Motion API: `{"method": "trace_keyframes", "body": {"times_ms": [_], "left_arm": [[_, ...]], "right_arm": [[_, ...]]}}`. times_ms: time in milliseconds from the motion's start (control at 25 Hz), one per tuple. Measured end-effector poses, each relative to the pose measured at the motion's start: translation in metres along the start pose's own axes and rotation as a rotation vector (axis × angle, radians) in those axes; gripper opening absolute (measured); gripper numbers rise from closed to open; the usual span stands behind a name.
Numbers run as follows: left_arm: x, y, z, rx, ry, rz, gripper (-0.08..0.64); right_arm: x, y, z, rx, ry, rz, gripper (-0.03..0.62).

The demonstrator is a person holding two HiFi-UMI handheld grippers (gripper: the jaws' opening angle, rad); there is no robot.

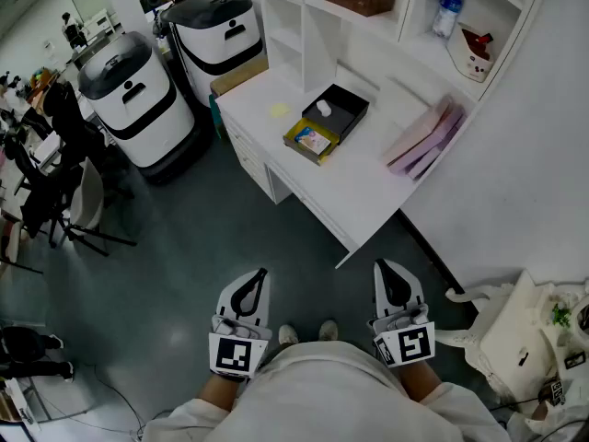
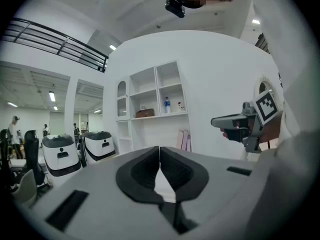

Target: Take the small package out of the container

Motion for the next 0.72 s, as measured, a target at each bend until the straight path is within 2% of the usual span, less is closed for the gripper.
{"method": "trace_keyframes", "body": {"times_ms": [280,480,600,640,680,720], "left_arm": [[0.0031,-0.0009,-0.0039,0.001,0.013,0.006,0.011],[0.0058,-0.0028,-0.0057,-0.005,0.031,0.008,0.011],[0.0081,-0.0014,-0.0059,0.009,0.036,-0.015,0.016],[0.0087,-0.0004,-0.0057,0.014,0.037,-0.027,0.071],[0.0088,0.0008,-0.0049,0.011,0.044,-0.039,0.170],[0.0090,0.0020,-0.0034,-0.001,0.059,-0.050,0.329]], "right_arm": [[0.0037,-0.0017,-0.0026,-0.005,0.004,-0.001,0.023],[0.0040,-0.0010,-0.0052,-0.050,0.019,-0.020,0.024],[0.0028,-0.0025,-0.0067,-0.053,0.019,-0.016,0.025],[0.0023,-0.0031,-0.0072,-0.053,0.020,-0.014,0.025],[0.0019,-0.0038,-0.0076,-0.052,0.021,-0.012,0.025],[0.0017,-0.0046,-0.0078,-0.051,0.021,-0.009,0.025]]}}
Point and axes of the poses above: the fingertips, and each gripper's own axes: x backward along the fingers, z to its left, y out of its top, the point moved 4 cm from there along x, backward along the fingers, and after that the axes turned 5 degrees about -x, right-handed, at the moved point
